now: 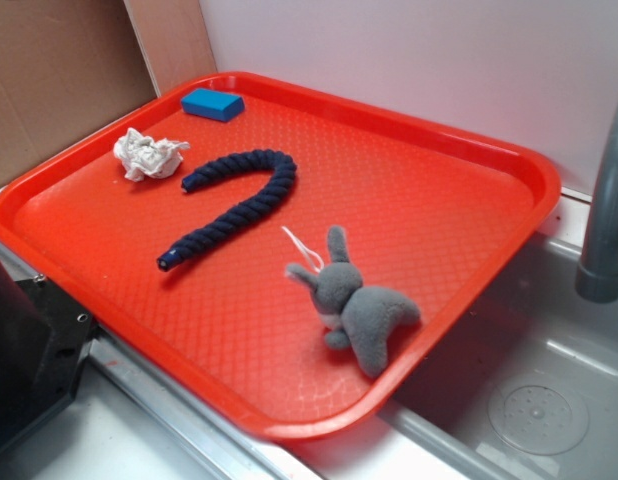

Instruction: Grab the white paper.

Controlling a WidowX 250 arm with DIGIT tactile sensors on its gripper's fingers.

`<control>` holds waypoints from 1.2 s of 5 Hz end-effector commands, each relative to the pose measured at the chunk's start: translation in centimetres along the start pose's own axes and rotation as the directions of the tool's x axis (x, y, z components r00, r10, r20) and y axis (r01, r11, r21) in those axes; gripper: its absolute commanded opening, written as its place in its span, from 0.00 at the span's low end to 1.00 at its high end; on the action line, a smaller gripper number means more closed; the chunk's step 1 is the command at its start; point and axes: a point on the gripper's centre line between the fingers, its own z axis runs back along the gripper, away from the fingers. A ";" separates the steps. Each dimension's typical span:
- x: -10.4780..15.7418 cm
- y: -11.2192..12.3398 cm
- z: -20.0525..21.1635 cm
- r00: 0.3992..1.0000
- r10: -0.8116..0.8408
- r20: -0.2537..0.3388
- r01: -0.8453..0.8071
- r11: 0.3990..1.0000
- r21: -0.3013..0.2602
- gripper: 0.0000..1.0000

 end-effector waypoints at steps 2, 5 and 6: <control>0.4 0.9 -0.4 0.995 0.090 0.040 -0.088 0.994 -0.070 1.00; 3.2 5.8 -5.5 0.700 0.707 0.101 -0.695 0.706 -0.135 1.00; 3.7 7.6 -7.7 0.504 0.857 0.112 -0.849 0.515 -0.122 1.00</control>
